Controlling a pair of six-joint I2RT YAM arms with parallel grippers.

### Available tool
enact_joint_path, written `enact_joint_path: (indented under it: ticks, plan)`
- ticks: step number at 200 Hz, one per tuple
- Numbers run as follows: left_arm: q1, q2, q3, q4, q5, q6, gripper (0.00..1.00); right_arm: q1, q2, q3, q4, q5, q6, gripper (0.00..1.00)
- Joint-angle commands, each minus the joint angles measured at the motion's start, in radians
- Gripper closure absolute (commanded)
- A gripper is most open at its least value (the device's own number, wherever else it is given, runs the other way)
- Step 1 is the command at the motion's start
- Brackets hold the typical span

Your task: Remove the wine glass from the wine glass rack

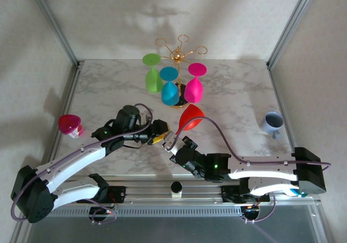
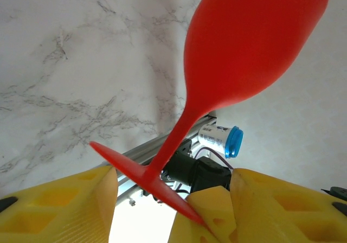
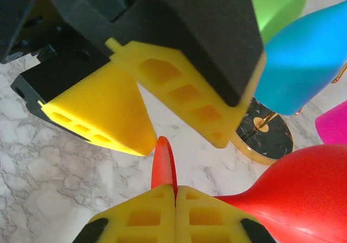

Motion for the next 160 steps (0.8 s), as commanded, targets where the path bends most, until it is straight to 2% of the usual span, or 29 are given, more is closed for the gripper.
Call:
enact_joint_path:
  ticks: [1, 160]
  plan:
    - [-0.009, 0.007, -0.009, 0.043, 0.020, -0.018, 0.44, 0.019, 0.016, 0.013, 0.034, 0.037, -0.011, 1.00]
    - [-0.022, 0.030, -0.081, 0.142, 0.015, -0.091, 0.61, 0.045, 0.008, 0.000, 0.109, 0.064, -0.068, 1.00]
